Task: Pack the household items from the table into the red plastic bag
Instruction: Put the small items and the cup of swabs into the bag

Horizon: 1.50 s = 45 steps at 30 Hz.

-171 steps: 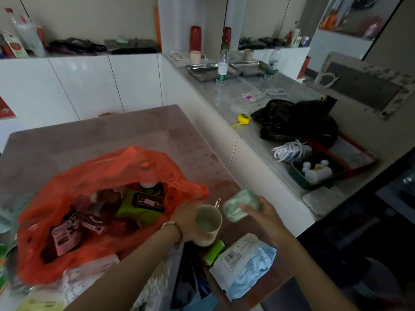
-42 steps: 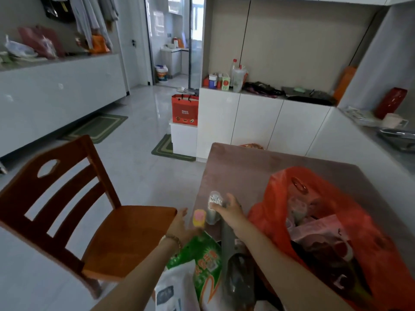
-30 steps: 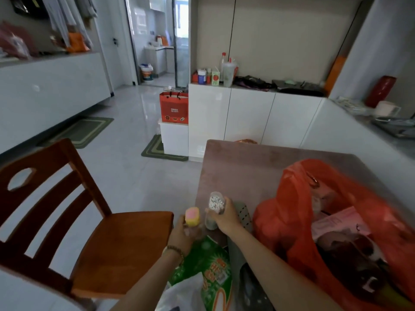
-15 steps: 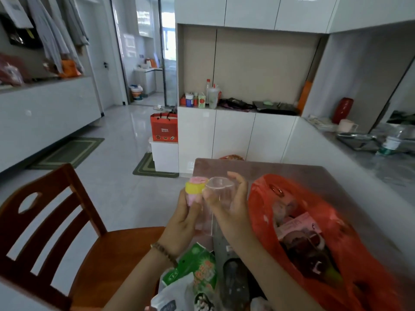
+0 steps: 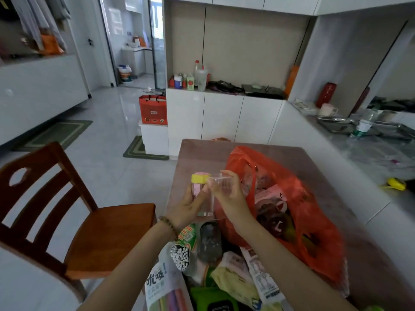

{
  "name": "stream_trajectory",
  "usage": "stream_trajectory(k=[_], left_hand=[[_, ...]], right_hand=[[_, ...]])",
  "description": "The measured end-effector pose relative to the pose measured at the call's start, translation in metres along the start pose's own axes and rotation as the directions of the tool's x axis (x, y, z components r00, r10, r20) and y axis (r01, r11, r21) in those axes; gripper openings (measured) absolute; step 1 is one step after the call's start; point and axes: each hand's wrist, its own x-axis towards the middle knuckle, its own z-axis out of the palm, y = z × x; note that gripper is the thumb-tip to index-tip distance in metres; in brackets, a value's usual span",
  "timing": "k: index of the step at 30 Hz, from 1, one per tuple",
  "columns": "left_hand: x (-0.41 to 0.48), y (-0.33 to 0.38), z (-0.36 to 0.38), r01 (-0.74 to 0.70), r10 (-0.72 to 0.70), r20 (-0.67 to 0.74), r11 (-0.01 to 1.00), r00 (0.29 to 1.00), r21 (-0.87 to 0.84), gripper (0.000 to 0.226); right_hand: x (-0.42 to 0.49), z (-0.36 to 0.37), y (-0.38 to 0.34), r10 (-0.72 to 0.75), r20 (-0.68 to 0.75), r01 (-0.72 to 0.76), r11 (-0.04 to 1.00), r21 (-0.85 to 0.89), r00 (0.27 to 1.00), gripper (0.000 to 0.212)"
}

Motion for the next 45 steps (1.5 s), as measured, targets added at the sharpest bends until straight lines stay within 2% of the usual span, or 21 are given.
stream_trajectory(k=[2,6,10,13,18,21,28,35,40,43,45], left_hand=[[0.0,0.004,0.001,-0.02,0.02,-0.004,0.998,1.0,0.058,0.028],[-0.004,0.017,0.003,-0.106,0.104,0.027,0.993,0.994,0.058,0.025],[-0.006,0.016,0.007,-0.125,0.125,-0.004,0.991,0.992,0.048,0.018],[-0.01,0.001,0.002,-0.077,0.078,-0.095,0.997,0.992,0.018,0.014],[-0.03,-0.032,-0.024,-0.016,0.027,-0.172,0.998,0.985,0.061,0.02],[-0.043,-0.049,-0.035,0.0,0.019,-0.227,0.996,0.974,0.084,0.018],[-0.057,-0.062,-0.043,0.061,-0.043,-0.204,0.995,0.978,0.084,0.03],[-0.059,-0.07,-0.036,0.144,-0.137,-0.205,0.989,0.969,0.021,0.028],[-0.06,-0.071,-0.03,0.157,-0.159,-0.172,0.987,0.972,-0.02,0.025],[-0.059,-0.062,-0.026,0.114,-0.112,-0.172,0.994,0.979,-0.001,0.025],[-0.058,-0.051,-0.021,0.06,-0.052,-0.182,0.997,0.982,0.039,0.031]], right_hand=[[-0.002,-0.006,-0.006,0.086,0.081,-0.089,0.996,0.028,0.993,0.057],[-0.007,-0.02,-0.019,0.218,0.249,-0.272,0.94,0.206,0.944,0.077],[-0.016,-0.028,-0.024,0.22,0.217,-0.271,0.931,0.244,0.951,0.07],[-0.027,-0.031,-0.011,0.25,0.174,-0.28,0.943,0.178,0.953,0.054],[-0.048,-0.017,0.061,0.373,0.131,-0.371,0.928,-0.041,0.918,0.033],[-0.055,-0.007,0.099,0.403,0.145,-0.382,0.912,-0.153,0.904,0.04],[-0.055,0.001,0.131,0.422,0.098,-0.371,0.869,-0.327,0.901,0.067],[-0.057,0.008,0.131,0.373,0.042,-0.313,0.828,-0.464,0.927,0.064],[-0.058,0.011,0.121,0.356,0.006,-0.311,0.826,-0.471,0.935,0.055],[-0.059,0.01,0.096,0.341,0.024,-0.311,0.882,-0.354,0.94,0.042],[-0.063,0.005,0.069,0.351,0.103,-0.321,0.918,-0.233,0.931,0.032]])
